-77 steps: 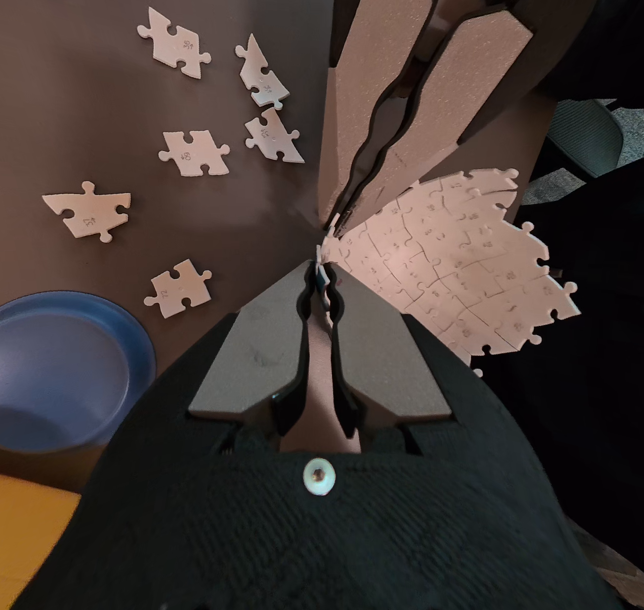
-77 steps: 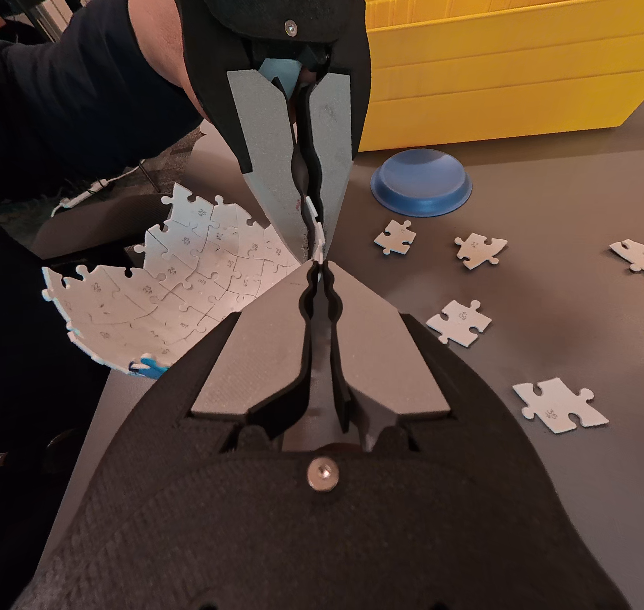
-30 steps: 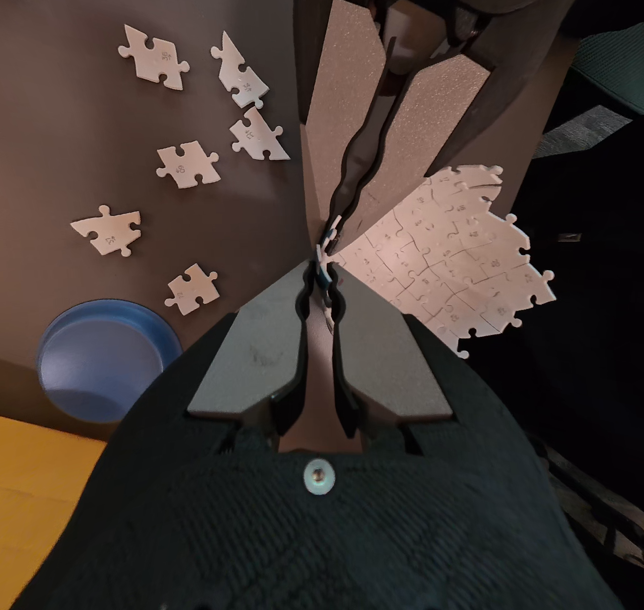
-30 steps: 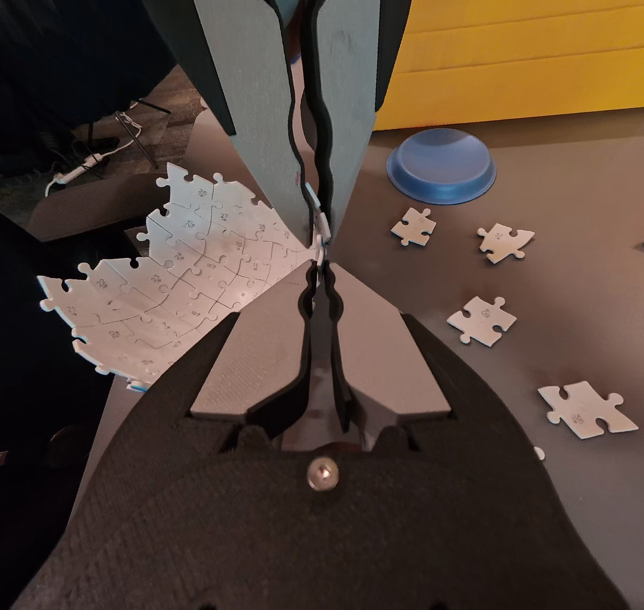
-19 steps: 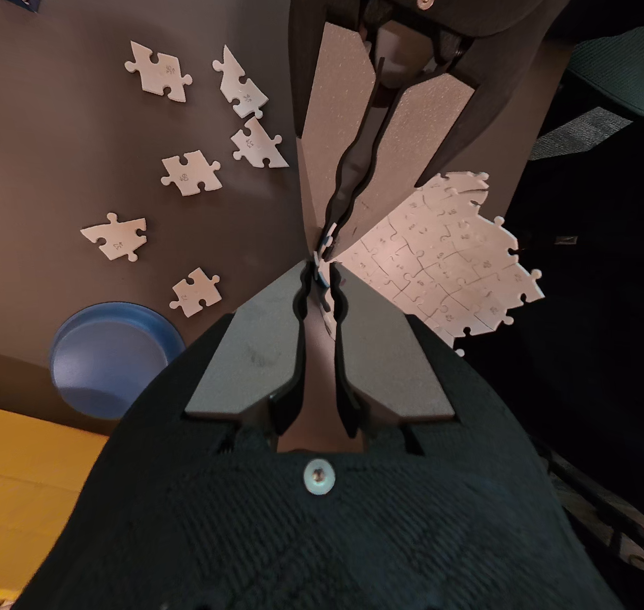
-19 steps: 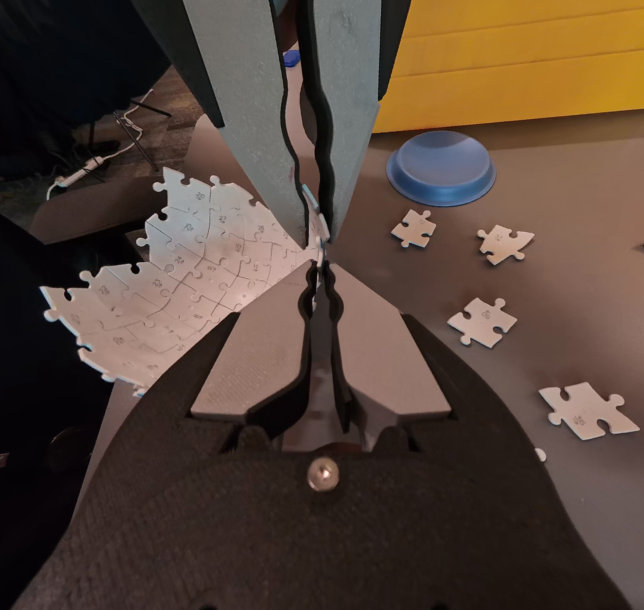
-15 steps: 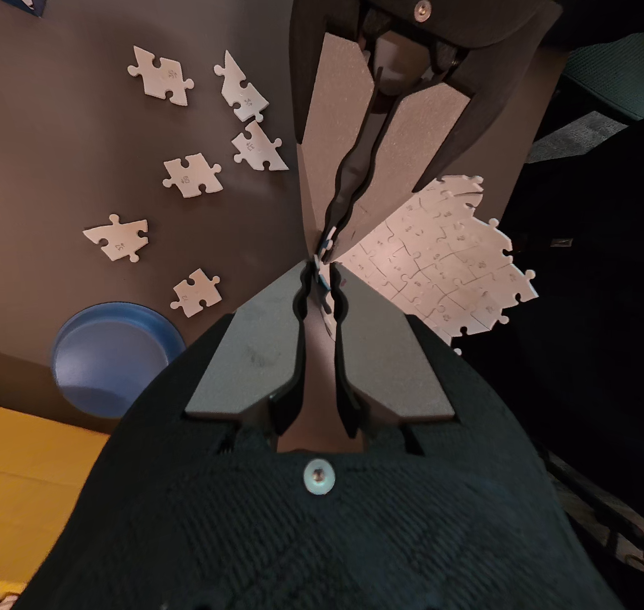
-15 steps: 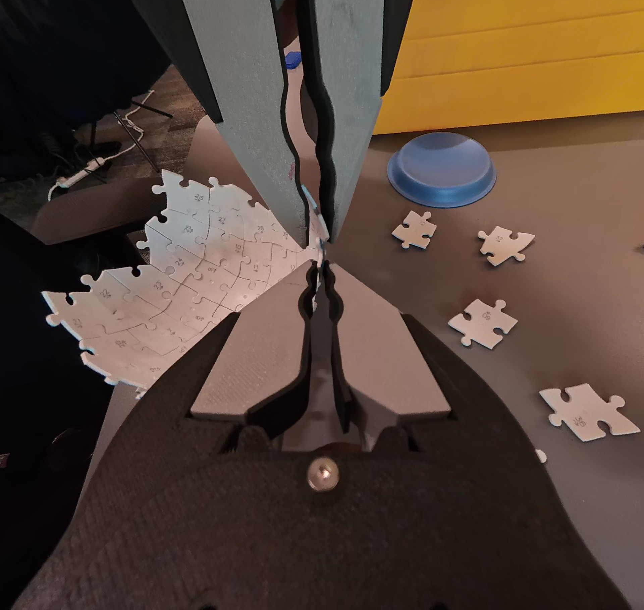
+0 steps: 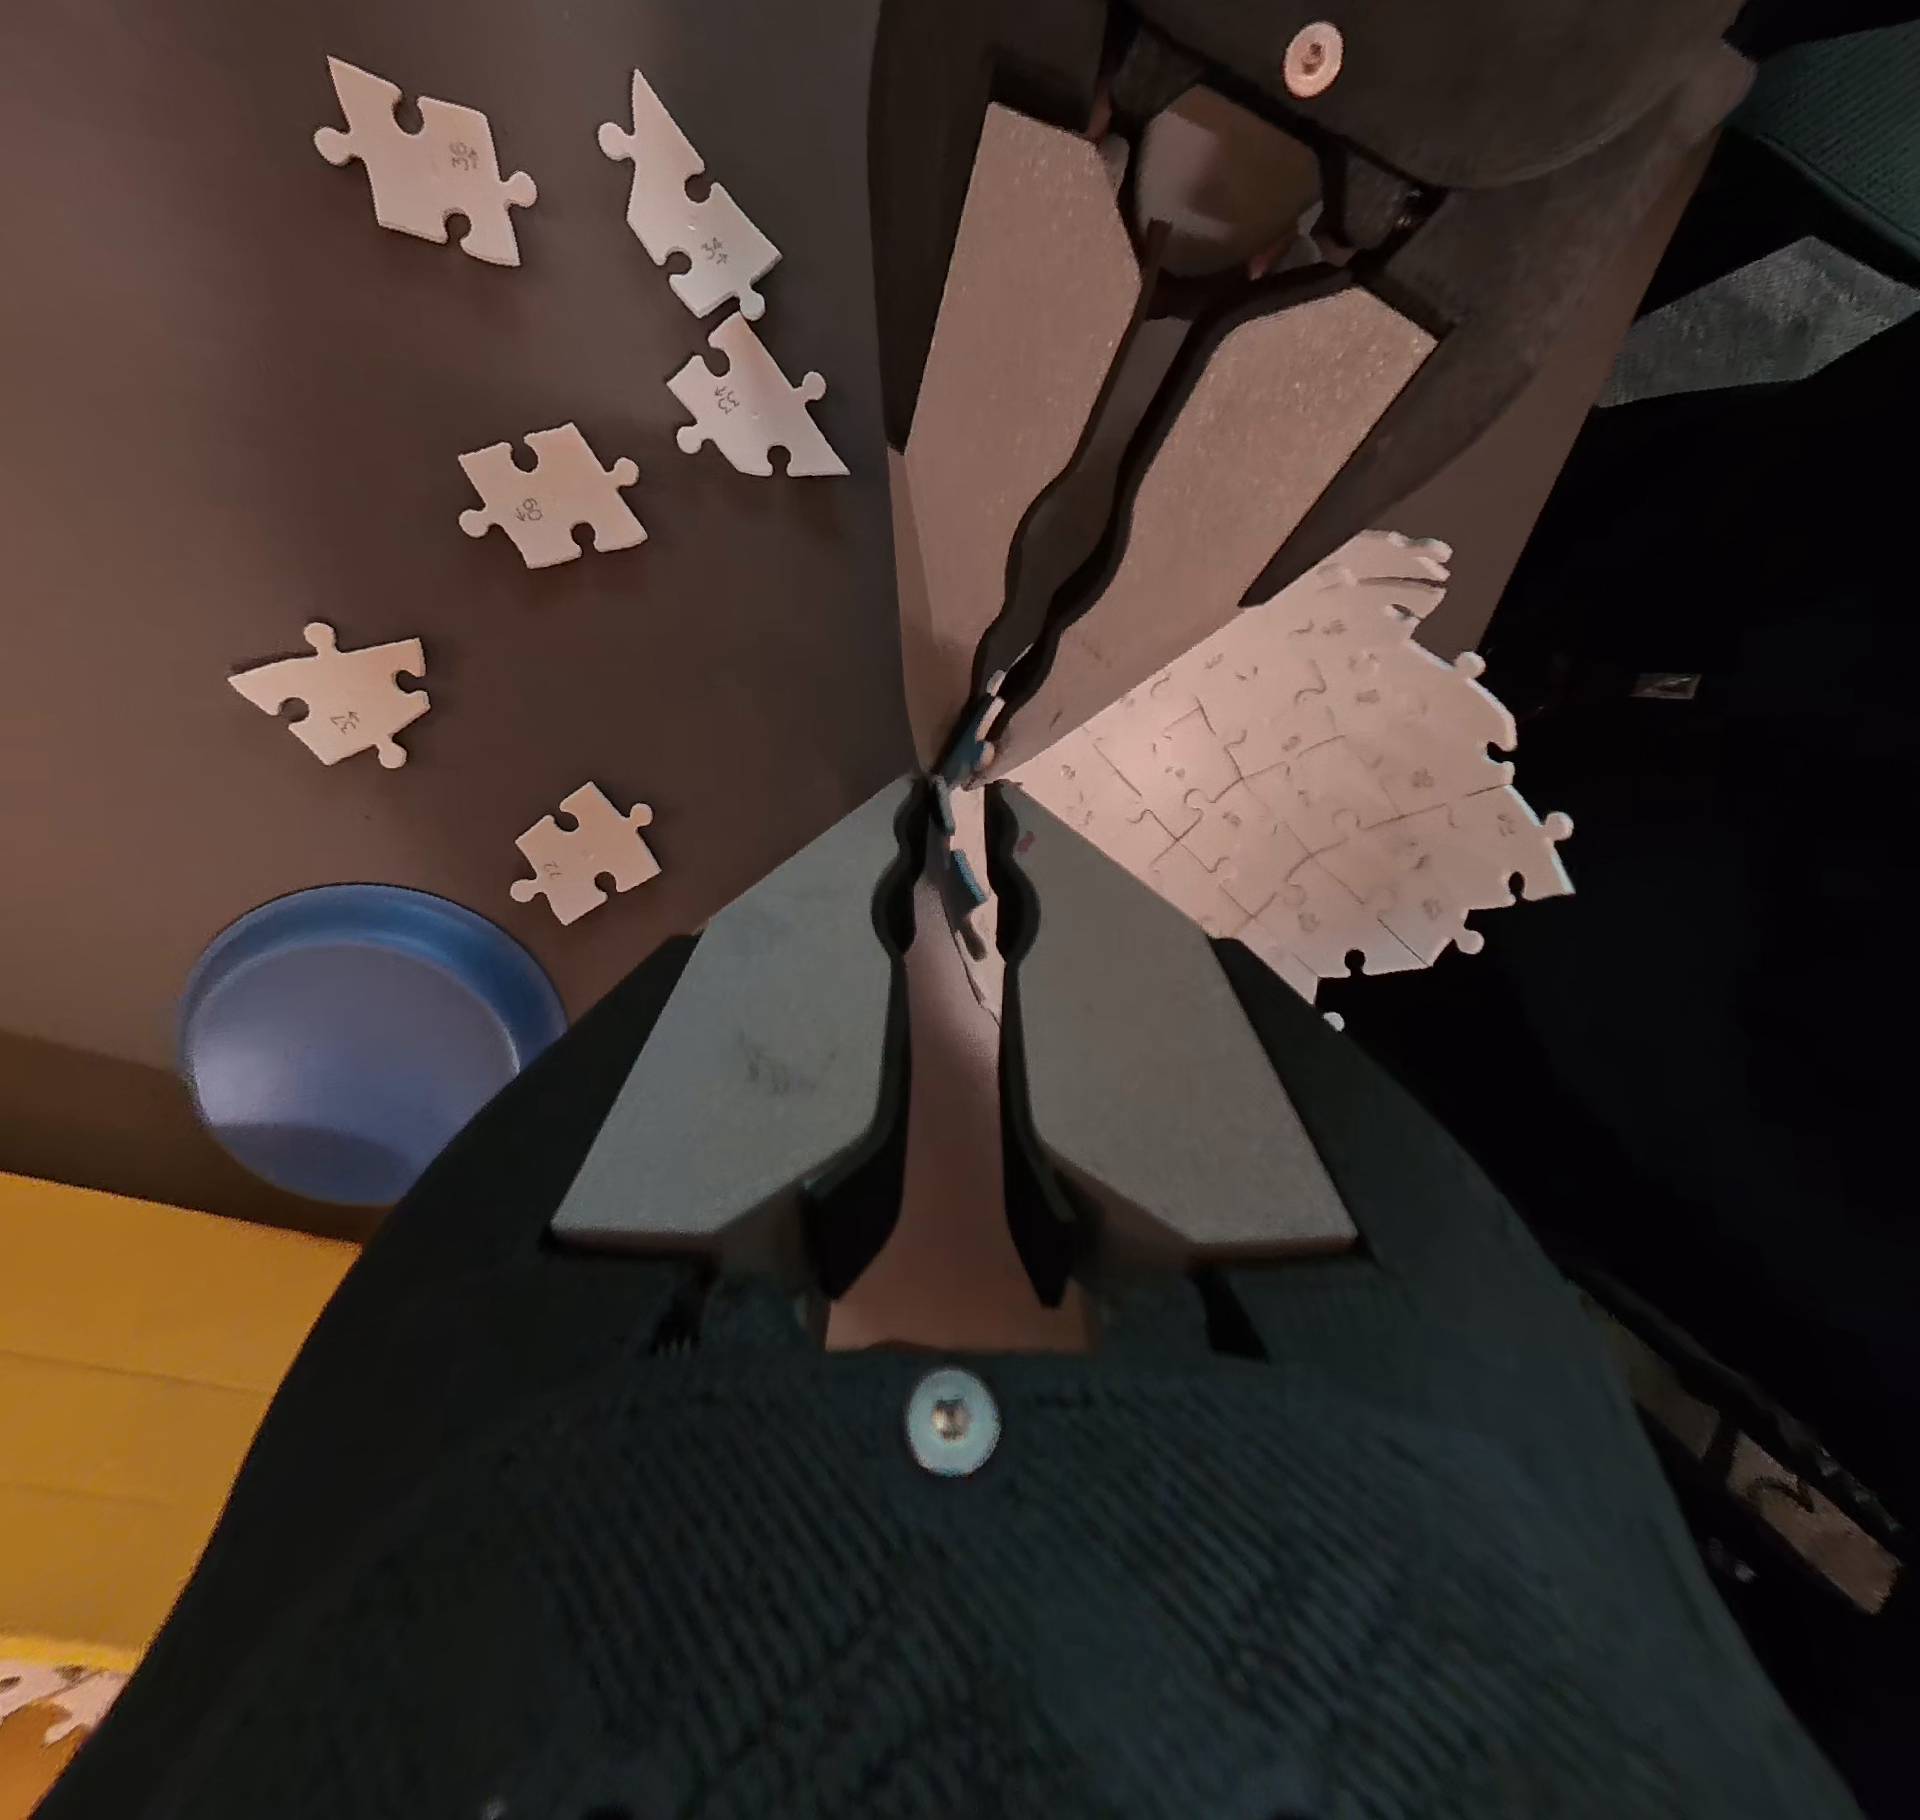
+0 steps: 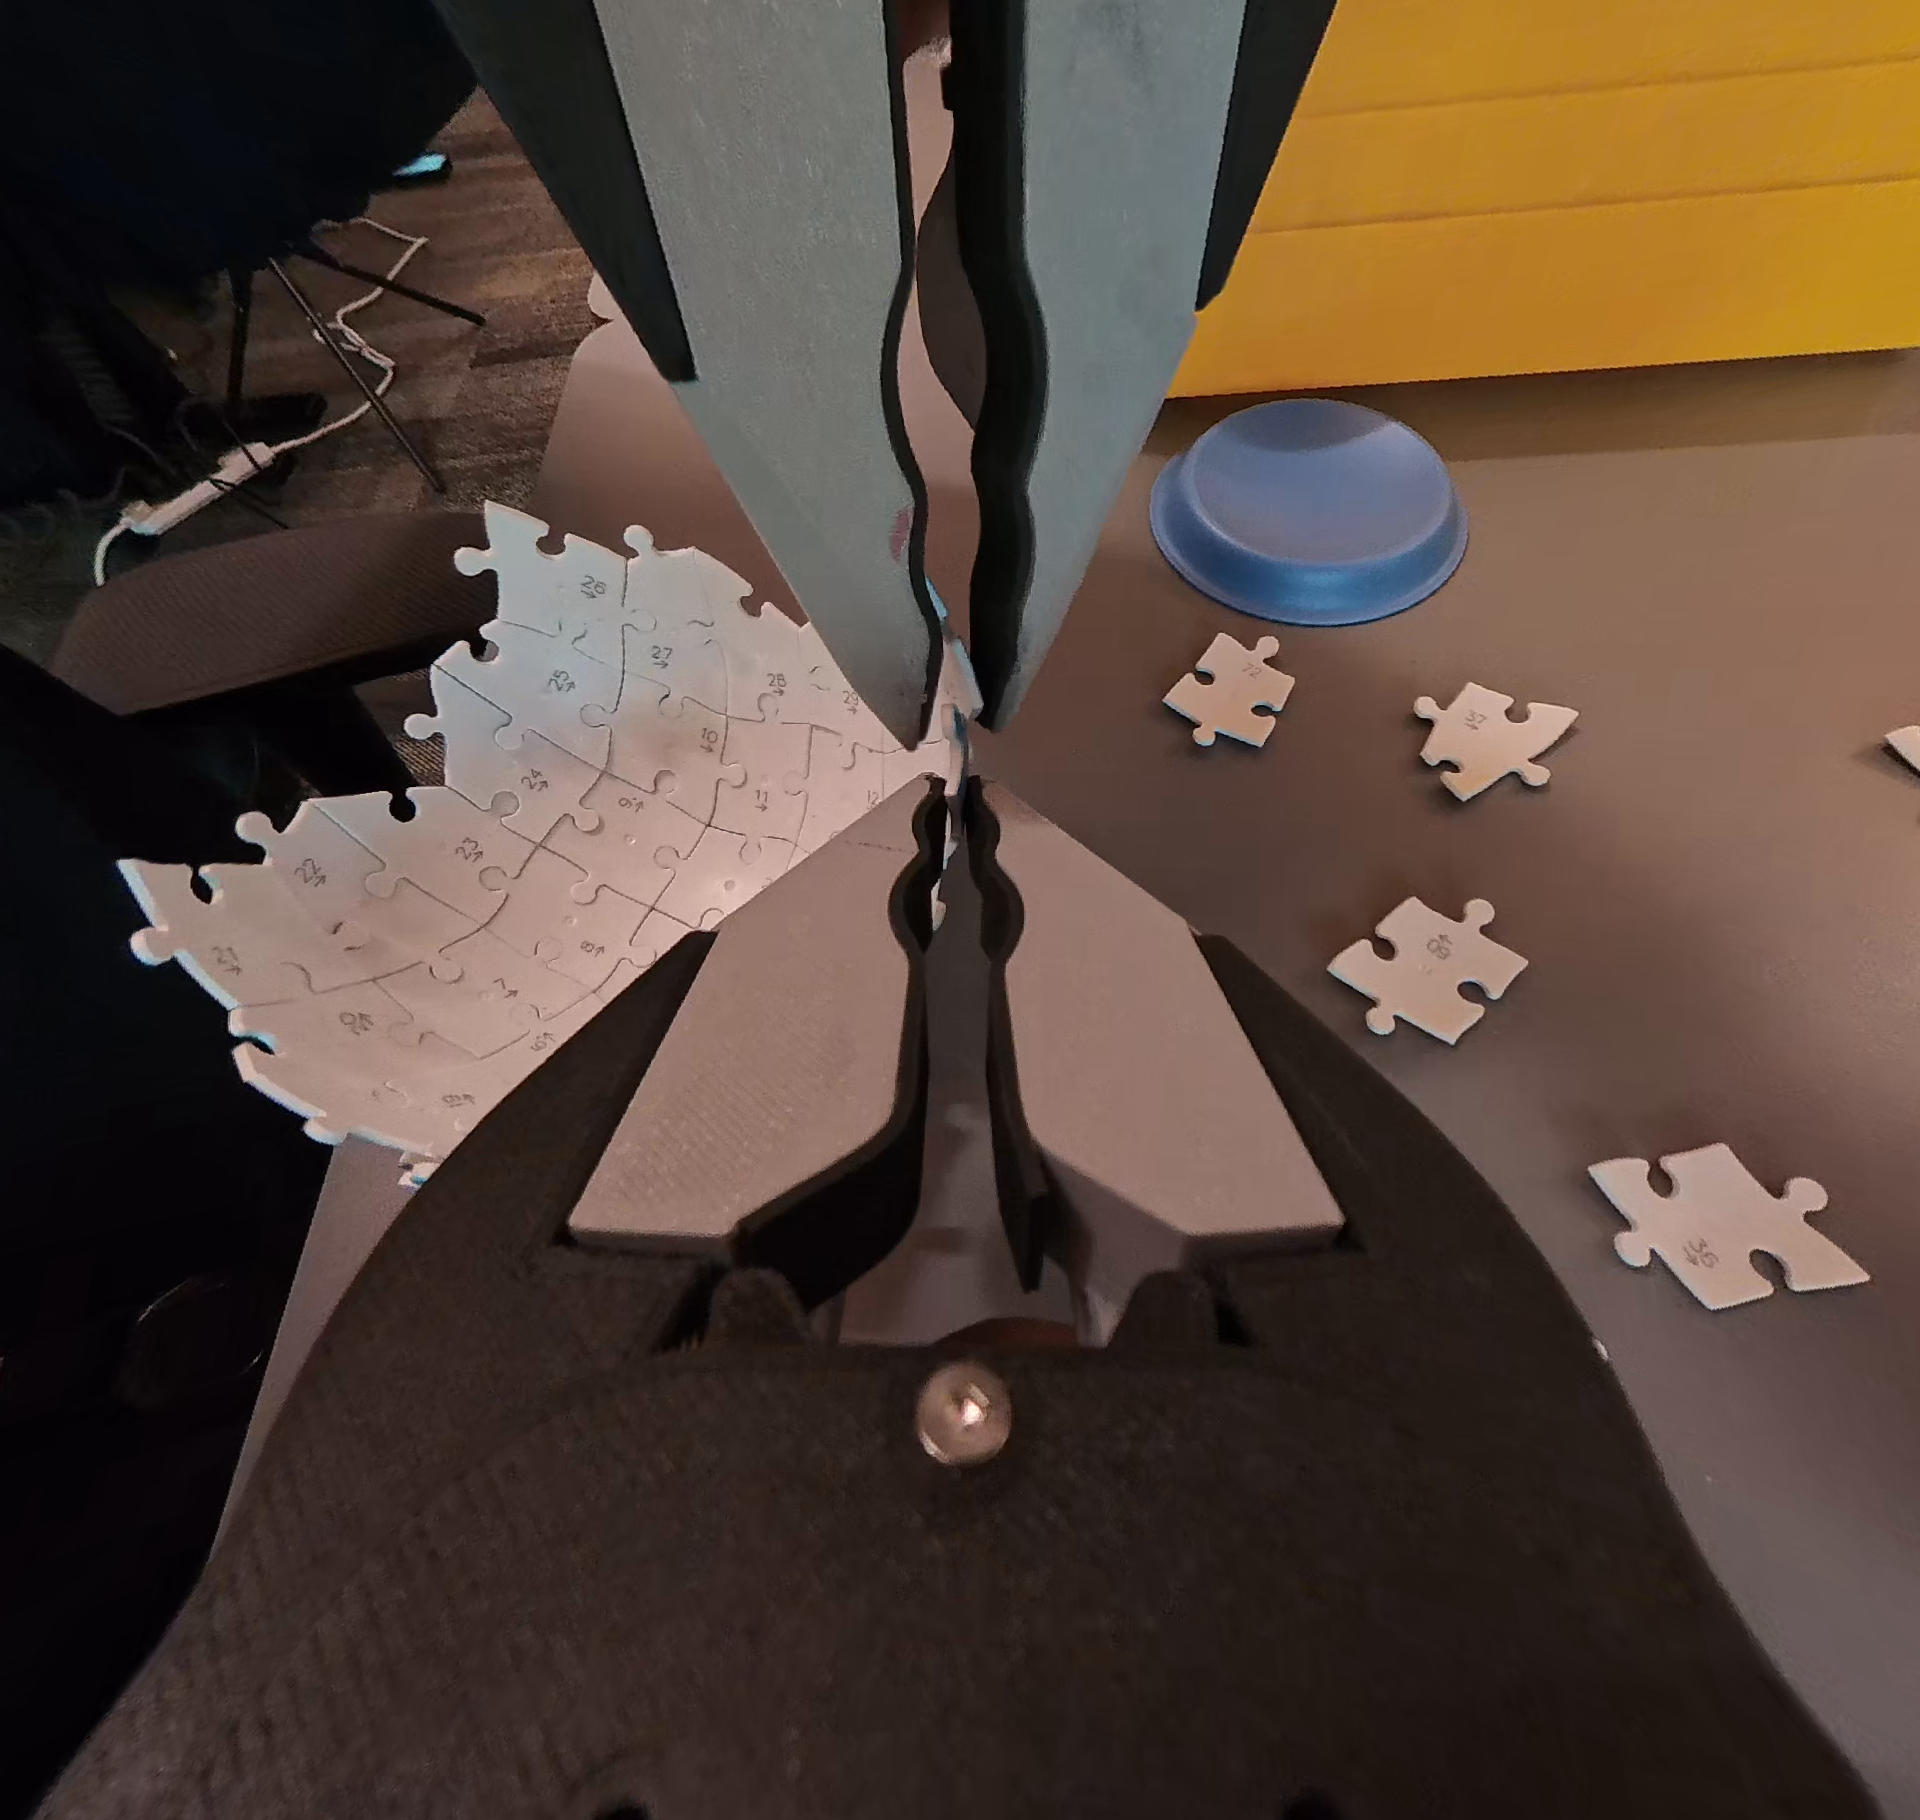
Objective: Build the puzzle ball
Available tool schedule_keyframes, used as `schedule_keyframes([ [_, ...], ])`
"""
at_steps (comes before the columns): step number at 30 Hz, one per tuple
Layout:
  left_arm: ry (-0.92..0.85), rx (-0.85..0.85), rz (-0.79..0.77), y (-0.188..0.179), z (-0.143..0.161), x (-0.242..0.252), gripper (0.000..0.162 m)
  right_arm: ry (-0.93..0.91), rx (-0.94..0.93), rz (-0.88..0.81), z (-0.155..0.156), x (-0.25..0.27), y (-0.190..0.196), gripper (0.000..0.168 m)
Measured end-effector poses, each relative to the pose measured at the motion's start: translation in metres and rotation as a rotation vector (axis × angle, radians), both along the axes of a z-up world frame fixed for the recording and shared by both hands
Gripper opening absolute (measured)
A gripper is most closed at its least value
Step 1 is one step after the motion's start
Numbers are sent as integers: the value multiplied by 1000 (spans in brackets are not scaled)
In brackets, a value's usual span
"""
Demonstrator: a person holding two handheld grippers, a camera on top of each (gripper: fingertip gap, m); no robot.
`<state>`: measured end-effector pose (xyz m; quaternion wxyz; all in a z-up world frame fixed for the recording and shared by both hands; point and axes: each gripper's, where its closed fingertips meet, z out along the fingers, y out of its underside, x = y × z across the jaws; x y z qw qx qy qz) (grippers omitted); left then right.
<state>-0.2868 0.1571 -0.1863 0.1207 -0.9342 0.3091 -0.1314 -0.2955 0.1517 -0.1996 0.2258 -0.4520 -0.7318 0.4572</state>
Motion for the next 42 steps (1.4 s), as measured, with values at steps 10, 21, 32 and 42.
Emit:
schedule_keyframes([
  [10, 32, -20, 6, 1, 0, 0, 6, -2, -12, 1, 0, 0, -1, 0],
  [21, 81, -5, -3, 3, -2, -2, 1, 9, -85, 45, 0, 1, -1, 3],
  [32, 111, 49, -36, 0, 0, 0, 1, 57, -78, 64, 3, -1, -6, 1],
  [42, 132, 94, -72, -1, 3, 3, 1, 153, 36, 76, 6, -2, -8, 5],
])
